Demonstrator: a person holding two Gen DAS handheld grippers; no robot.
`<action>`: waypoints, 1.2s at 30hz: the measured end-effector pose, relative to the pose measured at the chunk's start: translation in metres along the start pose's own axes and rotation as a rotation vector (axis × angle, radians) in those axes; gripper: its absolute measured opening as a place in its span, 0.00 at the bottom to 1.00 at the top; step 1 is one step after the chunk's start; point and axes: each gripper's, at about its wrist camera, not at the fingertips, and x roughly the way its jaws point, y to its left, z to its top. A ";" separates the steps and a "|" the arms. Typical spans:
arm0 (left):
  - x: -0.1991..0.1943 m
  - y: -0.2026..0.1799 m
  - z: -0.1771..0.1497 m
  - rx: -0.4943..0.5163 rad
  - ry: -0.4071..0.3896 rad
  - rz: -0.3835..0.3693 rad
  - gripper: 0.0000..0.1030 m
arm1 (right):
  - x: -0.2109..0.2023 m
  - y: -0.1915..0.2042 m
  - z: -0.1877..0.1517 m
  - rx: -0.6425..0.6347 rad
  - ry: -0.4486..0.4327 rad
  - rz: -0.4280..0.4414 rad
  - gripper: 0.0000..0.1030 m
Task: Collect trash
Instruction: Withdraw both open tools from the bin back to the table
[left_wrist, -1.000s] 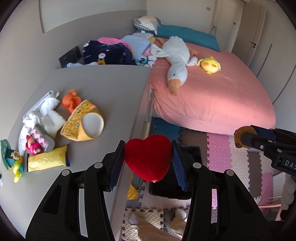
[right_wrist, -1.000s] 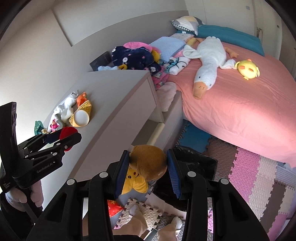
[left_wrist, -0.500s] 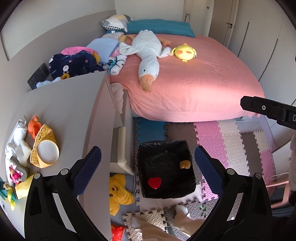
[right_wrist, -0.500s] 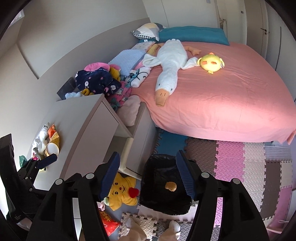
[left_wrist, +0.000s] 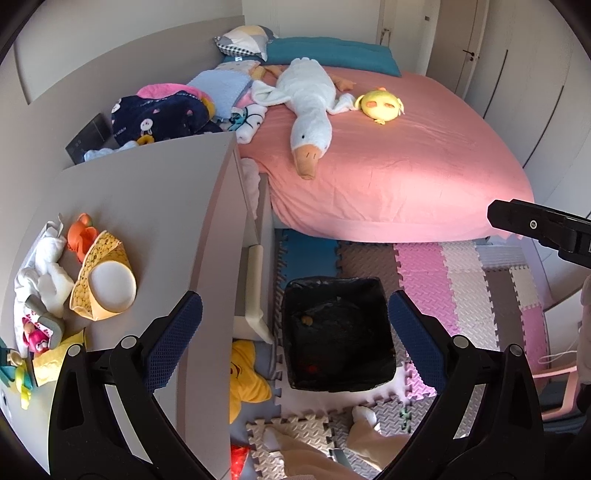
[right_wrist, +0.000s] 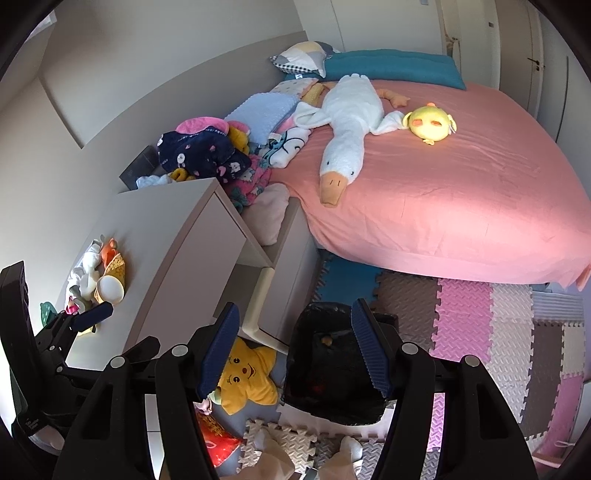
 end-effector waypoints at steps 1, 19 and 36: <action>-0.001 0.002 -0.002 -0.004 0.001 0.002 0.94 | 0.000 0.003 0.000 -0.005 0.001 0.003 0.62; -0.029 0.075 -0.042 -0.154 -0.010 0.096 0.94 | 0.023 0.087 -0.010 -0.153 0.058 0.087 0.62; -0.063 0.174 -0.092 -0.347 -0.005 0.239 0.94 | 0.063 0.191 -0.018 -0.288 0.142 0.206 0.62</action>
